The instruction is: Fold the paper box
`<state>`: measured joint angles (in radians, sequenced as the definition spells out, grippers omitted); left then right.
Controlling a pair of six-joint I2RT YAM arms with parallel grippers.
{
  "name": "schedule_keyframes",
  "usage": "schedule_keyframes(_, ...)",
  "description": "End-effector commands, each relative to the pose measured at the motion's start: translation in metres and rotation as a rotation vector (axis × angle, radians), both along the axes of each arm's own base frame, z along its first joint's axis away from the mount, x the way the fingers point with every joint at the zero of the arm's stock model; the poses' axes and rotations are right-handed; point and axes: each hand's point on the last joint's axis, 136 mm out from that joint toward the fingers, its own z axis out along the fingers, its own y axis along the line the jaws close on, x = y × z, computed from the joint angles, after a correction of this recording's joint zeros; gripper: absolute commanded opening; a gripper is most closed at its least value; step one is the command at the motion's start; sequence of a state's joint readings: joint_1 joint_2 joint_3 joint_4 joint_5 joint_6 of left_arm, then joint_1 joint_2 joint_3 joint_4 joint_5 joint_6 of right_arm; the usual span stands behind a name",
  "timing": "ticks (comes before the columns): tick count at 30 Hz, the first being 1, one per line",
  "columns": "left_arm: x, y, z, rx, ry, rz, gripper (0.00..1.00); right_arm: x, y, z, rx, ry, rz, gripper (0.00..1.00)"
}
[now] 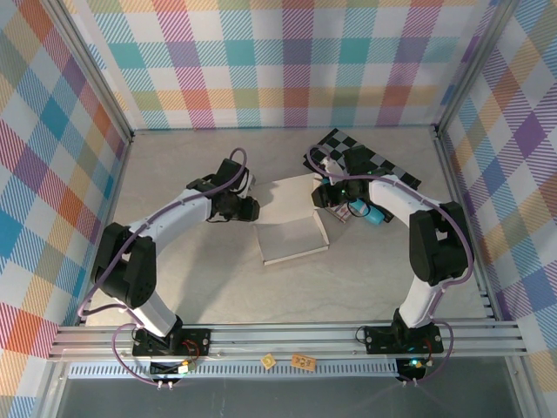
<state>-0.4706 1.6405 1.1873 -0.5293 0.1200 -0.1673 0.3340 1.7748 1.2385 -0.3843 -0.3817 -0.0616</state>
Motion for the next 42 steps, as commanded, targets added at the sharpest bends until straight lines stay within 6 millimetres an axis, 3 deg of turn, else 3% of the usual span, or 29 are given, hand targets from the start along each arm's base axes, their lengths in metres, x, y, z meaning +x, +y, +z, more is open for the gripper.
schedule_keyframes(1, 0.003, -0.009, -0.003, -0.024, -0.006, -0.015, 0.27, 0.004, 0.011, 0.008, 0.010, -0.030, 0.034, 0.35)
schedule_keyframes(7, 0.006, -0.010, -0.003, -0.021, -0.003, -0.007, 0.08, 0.006, 0.013, 0.009, -0.025, -0.045, 0.013, 0.17)
schedule_keyframes(15, 0.014, -0.012, 0.006, -0.010, -0.049, 0.045, 0.00, 0.009, 0.012, 0.012, -0.101, -0.115, -0.064, 0.01)
schedule_keyframes(22, 0.025, -0.015, 0.022, 0.042, -0.109, 0.079, 0.00, 0.008, 0.008, 0.012, -0.142, -0.167, -0.151, 0.00)
schedule_keyframes(31, 0.031, -0.013, 0.017, 0.097, -0.116, 0.075, 0.00, 0.011, 0.002, 0.008, -0.147, -0.148, -0.222, 0.00)
schedule_keyframes(34, 0.027, -0.008, 0.014, 0.153, -0.116, 0.013, 0.00, 0.013, -0.008, 0.016, -0.169, -0.170, -0.244, 0.09)
schedule_keyframes(36, 0.023, -0.007, 0.013, 0.178, -0.119, -0.035, 0.00, 0.017, -0.016, 0.027, -0.148, -0.166, -0.244, 0.24)
schedule_keyframes(39, 0.020, -0.007, 0.011, 0.195, -0.121, -0.092, 0.00, 0.020, -0.023, 0.041, -0.084, -0.148, -0.211, 0.39)
schedule_keyframes(42, 0.022, -0.007, 0.010, 0.207, -0.127, -0.113, 0.00, 0.018, -0.021, 0.051, -0.011, -0.145, -0.125, 0.47)
